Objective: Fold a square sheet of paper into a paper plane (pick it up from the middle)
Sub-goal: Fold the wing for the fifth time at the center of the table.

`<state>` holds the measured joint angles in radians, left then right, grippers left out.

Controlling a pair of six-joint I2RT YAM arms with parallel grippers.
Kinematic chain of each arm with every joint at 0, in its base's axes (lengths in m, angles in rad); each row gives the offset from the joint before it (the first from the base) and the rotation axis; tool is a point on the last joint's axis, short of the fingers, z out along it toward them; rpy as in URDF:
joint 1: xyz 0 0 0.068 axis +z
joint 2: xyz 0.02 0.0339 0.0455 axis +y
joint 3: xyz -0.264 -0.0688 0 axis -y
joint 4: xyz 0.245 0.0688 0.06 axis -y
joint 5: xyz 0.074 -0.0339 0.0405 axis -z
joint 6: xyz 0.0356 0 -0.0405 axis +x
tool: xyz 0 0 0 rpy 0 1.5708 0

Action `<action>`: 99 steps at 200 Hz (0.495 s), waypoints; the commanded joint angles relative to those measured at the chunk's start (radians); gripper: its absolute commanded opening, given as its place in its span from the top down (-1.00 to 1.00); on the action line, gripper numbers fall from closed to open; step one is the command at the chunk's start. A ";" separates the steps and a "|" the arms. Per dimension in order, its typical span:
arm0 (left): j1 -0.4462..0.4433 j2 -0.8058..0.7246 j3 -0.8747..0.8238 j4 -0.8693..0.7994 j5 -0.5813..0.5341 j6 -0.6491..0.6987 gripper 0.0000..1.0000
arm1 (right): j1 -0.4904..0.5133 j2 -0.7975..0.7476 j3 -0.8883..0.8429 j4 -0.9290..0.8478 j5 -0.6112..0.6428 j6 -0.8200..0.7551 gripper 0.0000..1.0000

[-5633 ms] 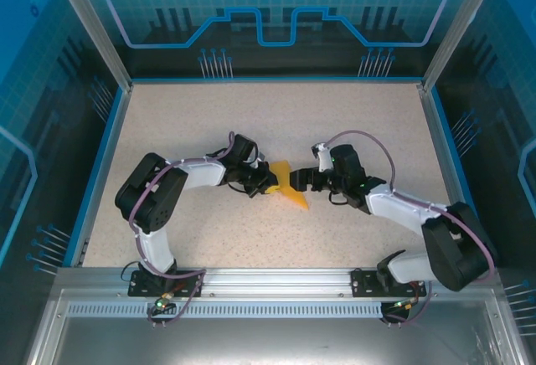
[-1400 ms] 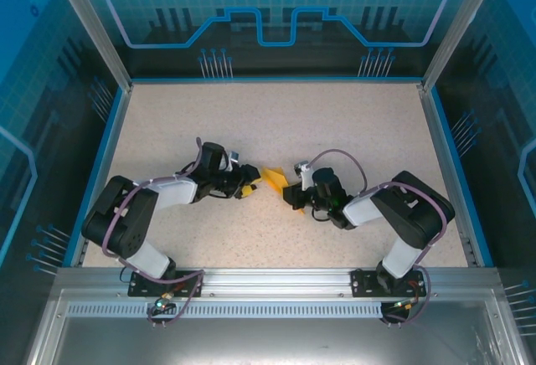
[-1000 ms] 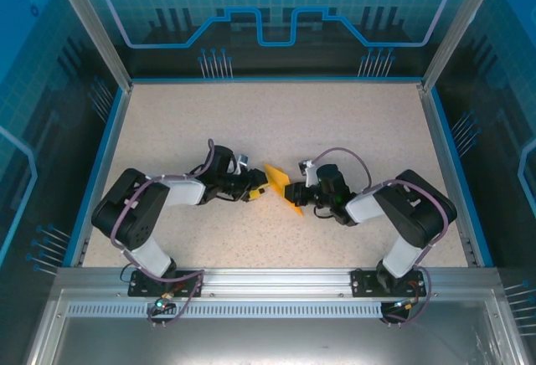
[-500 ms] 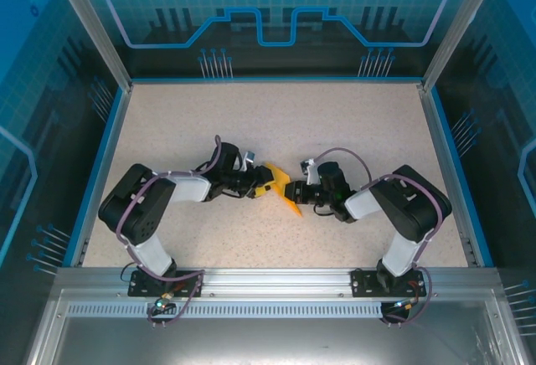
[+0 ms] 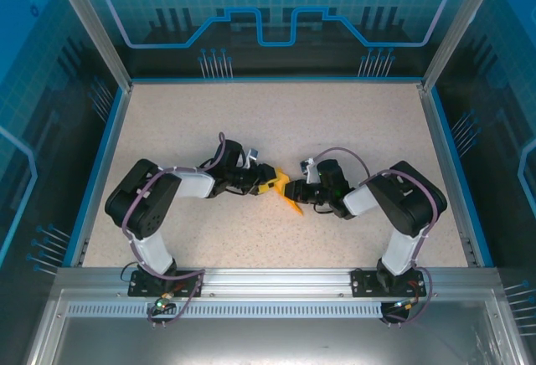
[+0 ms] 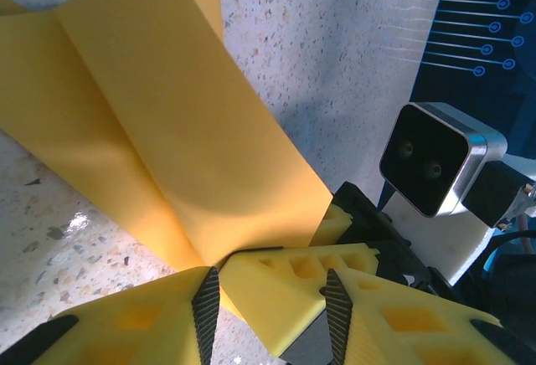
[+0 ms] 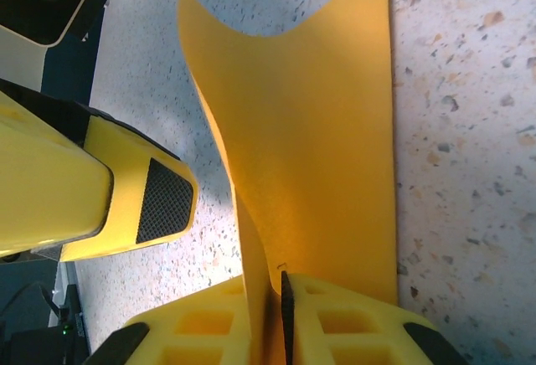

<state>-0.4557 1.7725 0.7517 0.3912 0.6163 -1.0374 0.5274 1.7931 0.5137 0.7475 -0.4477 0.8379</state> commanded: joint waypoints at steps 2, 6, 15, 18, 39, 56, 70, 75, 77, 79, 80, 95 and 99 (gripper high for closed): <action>-0.009 0.025 0.033 0.006 0.025 0.039 0.19 | -0.015 0.029 0.023 -0.039 -0.026 0.001 0.68; -0.009 0.027 0.035 0.006 0.025 0.040 0.19 | -0.015 0.031 0.026 -0.041 -0.028 0.003 0.68; -0.009 0.034 0.040 0.007 0.026 0.040 0.19 | -0.016 0.036 0.029 -0.042 -0.033 0.004 0.68; -0.009 0.035 0.041 0.008 0.028 0.040 0.20 | -0.016 0.037 0.030 -0.043 -0.035 0.005 0.67; -0.009 0.042 0.048 0.014 0.031 0.040 0.21 | -0.016 0.042 0.041 -0.064 -0.039 0.010 0.67; -0.009 0.050 0.053 0.014 0.033 0.043 0.21 | -0.020 0.043 0.046 -0.074 -0.040 0.015 0.67; -0.010 0.059 0.055 0.022 0.036 0.043 0.22 | -0.021 0.047 0.051 -0.085 -0.044 0.015 0.66; -0.011 0.063 0.055 0.026 0.037 0.041 0.23 | -0.023 0.048 0.052 -0.089 -0.046 0.013 0.66; -0.011 0.065 0.055 0.029 0.037 0.040 0.23 | -0.023 0.047 0.052 -0.090 -0.046 0.011 0.66; -0.010 0.066 0.056 0.031 0.039 0.039 0.23 | -0.023 0.048 0.052 -0.091 -0.046 0.012 0.65; -0.010 0.066 0.057 0.033 0.040 0.039 0.23 | -0.023 0.049 0.052 -0.091 -0.046 0.011 0.65; -0.010 0.074 0.056 0.049 0.042 0.038 0.24 | -0.022 0.052 0.054 -0.097 -0.049 0.010 0.64; -0.010 0.076 0.057 0.050 0.042 0.040 0.24 | -0.023 0.051 0.054 -0.099 -0.049 0.009 0.64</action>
<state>-0.4568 1.8275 0.7792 0.4019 0.6266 -1.0187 0.5209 1.8183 0.5568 0.7097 -0.4854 0.8429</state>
